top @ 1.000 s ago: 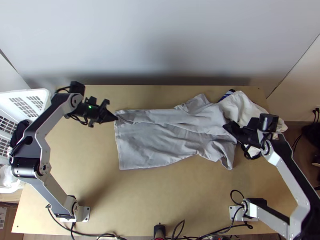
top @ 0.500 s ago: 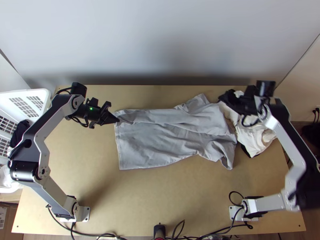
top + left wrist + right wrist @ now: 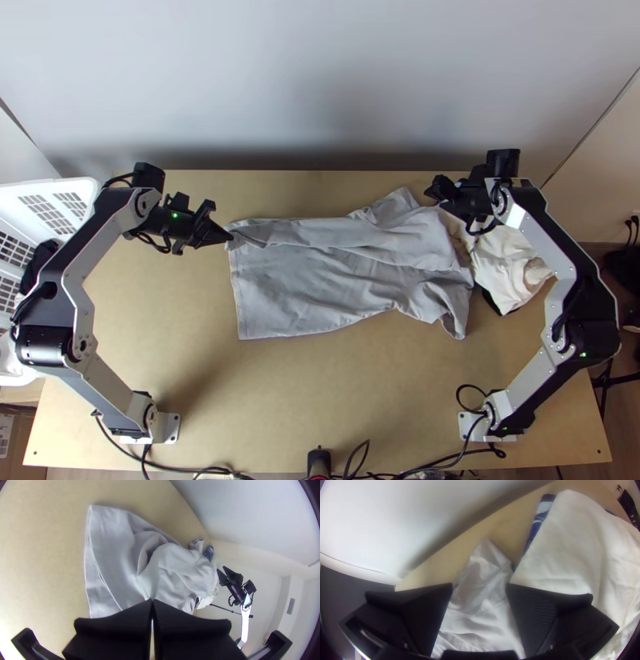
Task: Fold the t-shirt
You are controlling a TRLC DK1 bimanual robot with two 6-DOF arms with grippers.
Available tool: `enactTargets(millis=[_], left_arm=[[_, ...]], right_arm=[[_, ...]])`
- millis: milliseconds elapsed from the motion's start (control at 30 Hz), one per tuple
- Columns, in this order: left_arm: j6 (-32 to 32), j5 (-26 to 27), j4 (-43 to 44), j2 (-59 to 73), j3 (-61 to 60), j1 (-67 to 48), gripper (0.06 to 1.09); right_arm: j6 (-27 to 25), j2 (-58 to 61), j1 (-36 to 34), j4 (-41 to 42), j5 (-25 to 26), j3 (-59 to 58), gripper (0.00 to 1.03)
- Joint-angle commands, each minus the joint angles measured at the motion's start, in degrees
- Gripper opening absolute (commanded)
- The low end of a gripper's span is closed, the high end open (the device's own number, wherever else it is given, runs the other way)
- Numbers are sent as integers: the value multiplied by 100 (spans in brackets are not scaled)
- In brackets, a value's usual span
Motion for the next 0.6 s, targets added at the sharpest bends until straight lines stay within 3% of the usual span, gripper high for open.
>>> enactTargets(millis=[0, 567], left_arm=[[-14, 6, 4, 22, 76, -8, 9], [-14, 6, 4, 48, 85, 45, 9]], right_arm=[[-8, 252, -11, 2, 139, 68, 74], [53, -38, 174, -86, 227, -398, 72]])
